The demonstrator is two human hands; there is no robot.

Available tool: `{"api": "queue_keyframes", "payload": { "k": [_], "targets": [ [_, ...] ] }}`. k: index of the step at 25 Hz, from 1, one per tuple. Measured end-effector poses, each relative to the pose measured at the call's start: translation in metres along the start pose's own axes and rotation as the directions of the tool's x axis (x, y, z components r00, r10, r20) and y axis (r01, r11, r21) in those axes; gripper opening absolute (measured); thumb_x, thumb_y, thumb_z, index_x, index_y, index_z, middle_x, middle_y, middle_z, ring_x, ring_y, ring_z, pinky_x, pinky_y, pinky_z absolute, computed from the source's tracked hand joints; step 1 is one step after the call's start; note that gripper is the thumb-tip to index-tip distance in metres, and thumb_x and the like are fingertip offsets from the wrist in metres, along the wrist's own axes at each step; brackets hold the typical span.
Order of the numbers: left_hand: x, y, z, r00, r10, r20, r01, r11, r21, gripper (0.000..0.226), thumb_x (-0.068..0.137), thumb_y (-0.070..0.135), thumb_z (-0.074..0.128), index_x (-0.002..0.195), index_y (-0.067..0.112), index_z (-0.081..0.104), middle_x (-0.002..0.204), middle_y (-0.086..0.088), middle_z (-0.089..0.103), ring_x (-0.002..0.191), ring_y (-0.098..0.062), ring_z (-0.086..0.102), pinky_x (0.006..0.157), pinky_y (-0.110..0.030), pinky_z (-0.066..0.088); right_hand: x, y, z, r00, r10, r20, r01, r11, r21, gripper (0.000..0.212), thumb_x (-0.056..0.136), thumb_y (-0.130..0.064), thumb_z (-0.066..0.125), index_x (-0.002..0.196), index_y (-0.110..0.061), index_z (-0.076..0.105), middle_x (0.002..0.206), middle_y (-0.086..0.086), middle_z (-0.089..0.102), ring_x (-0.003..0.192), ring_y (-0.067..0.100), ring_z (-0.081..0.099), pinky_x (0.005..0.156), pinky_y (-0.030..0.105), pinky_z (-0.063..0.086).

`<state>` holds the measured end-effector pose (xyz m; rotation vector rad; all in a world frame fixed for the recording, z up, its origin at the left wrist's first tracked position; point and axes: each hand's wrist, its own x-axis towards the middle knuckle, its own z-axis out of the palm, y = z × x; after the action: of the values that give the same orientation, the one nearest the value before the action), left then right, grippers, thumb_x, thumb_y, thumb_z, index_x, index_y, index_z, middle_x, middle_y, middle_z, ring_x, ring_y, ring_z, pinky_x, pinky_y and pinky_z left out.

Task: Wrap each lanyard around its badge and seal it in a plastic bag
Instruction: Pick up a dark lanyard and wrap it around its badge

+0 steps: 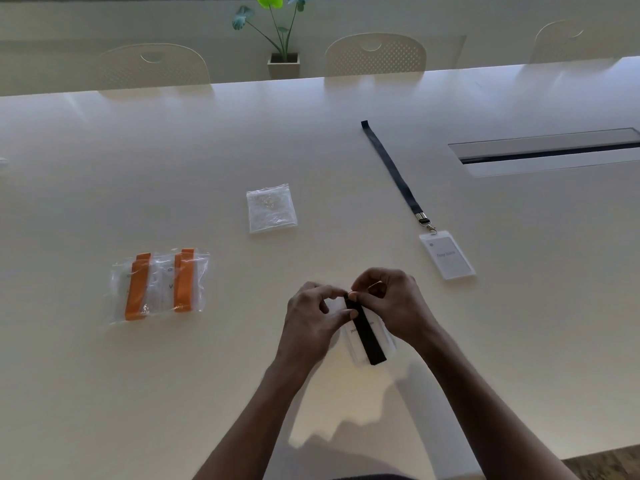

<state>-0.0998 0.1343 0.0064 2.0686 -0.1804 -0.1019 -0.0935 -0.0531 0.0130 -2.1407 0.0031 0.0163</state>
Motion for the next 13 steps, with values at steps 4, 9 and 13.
{"api": "queue_keyframes", "payload": {
  "k": [4, 9, 13],
  "targets": [
    [0.0, -0.002, 0.003, 1.0, 0.017, -0.015, -0.018, 1.0, -0.022, 0.028, 0.087, 0.033, 0.084, 0.114, 0.027, 0.081, 0.097, 0.01, 0.064, 0.073, 0.002, 0.055, 0.064, -0.014, 0.048, -0.004, 0.003, -0.003, 0.999, 0.033, -0.009, -0.034, 0.999, -0.026, 0.005, 0.088, -0.028, 0.083, 0.088, -0.028, 0.078, 0.083, -0.011, 0.077, 0.08, 0.003, 0.074, 0.071, 0.025, 0.063],
    [0.005, -0.003, -0.002, 1.0, 0.0, -0.027, -0.001, 0.999, -0.034, 0.036, 0.085, 0.043, 0.083, 0.119, 0.031, 0.077, 0.103, 0.013, 0.069, 0.081, -0.006, 0.059, 0.068, -0.019, 0.053, -0.006, -0.001, -0.011, 0.997, 0.049, 0.067, -0.05, 0.999, 0.017, 0.013, 0.091, -0.029, 0.079, 0.104, -0.028, 0.076, 0.101, -0.009, 0.078, 0.096, 0.007, 0.074, 0.084, 0.029, 0.063],
    [0.011, -0.011, -0.007, 0.99, -0.001, -0.139, -0.006, 0.999, -0.05, 0.03, 0.089, 0.035, 0.082, 0.118, 0.03, 0.077, 0.106, 0.015, 0.072, 0.089, -0.002, 0.066, 0.077, -0.022, 0.059, -0.004, -0.004, -0.012, 0.993, 0.087, 0.085, -0.089, 0.996, 0.02, 0.016, 0.091, -0.035, 0.078, 0.106, -0.028, 0.074, 0.103, -0.011, 0.075, 0.096, 0.004, 0.071, 0.08, 0.024, 0.059]
  ]
}}
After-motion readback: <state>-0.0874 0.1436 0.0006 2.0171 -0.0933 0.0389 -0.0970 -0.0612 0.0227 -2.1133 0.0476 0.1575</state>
